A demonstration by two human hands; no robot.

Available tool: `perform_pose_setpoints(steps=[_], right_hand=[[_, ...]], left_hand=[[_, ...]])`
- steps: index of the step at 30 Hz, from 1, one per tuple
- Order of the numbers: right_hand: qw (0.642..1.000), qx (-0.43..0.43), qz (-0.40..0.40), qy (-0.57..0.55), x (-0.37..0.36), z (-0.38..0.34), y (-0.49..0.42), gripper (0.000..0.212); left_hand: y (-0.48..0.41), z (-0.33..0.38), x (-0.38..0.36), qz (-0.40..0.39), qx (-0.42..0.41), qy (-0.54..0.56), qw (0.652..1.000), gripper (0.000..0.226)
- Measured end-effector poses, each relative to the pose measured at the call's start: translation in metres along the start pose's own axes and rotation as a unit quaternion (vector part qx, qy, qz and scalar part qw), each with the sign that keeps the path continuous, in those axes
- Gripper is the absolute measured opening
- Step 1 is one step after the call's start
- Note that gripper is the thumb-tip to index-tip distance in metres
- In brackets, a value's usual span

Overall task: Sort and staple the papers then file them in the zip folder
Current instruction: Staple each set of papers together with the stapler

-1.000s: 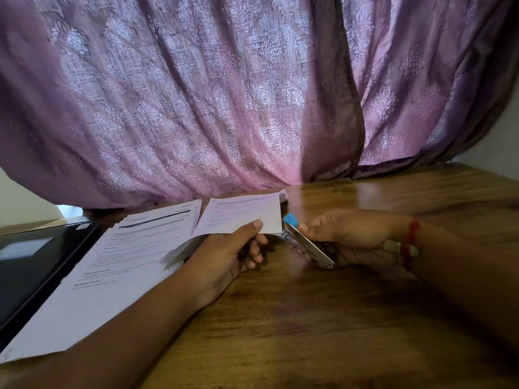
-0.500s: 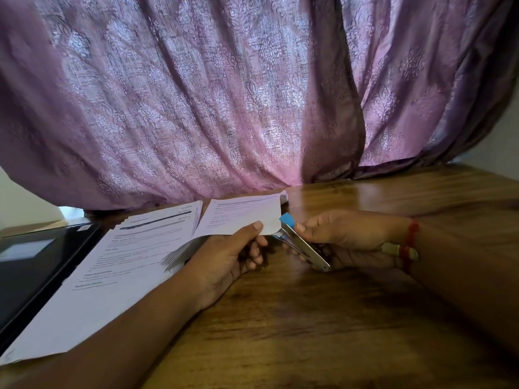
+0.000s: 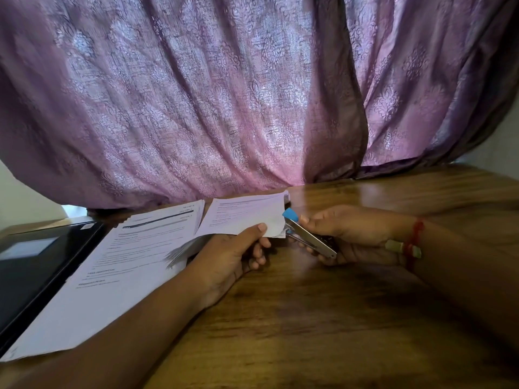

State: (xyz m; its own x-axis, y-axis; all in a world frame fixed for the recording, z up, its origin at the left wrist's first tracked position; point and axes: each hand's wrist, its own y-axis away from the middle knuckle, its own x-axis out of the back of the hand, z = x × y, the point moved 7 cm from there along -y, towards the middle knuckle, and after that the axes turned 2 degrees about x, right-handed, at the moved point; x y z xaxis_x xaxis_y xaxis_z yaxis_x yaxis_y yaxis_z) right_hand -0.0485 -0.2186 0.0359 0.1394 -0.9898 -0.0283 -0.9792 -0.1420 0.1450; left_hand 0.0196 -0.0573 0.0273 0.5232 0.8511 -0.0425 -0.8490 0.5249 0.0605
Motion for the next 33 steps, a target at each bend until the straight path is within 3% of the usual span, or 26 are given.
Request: perform_pose_setpoints(steps=[19, 28, 33], right_hand=[[0.997, -0.006, 0.067, 0.024, 0.005, -0.001, -0.001, 0.044], [0.997, -0.004, 0.037, 0.072, -0.002, -0.004, 0.004, 0.037], [0.997, -0.031, -0.046, 0.056, -0.012, 0.004, 0.004, 0.036]], left_hand=[[0.001, 0.0, -0.001, 0.004, 0.012, -0.017, 1.0, 0.03], [0.0, -0.001, 0.001, 0.002, 0.008, -0.001, 1.0, 0.03], [0.0, 0.002, 0.001, 0.006, -0.002, 0.019, 1.0, 0.03]])
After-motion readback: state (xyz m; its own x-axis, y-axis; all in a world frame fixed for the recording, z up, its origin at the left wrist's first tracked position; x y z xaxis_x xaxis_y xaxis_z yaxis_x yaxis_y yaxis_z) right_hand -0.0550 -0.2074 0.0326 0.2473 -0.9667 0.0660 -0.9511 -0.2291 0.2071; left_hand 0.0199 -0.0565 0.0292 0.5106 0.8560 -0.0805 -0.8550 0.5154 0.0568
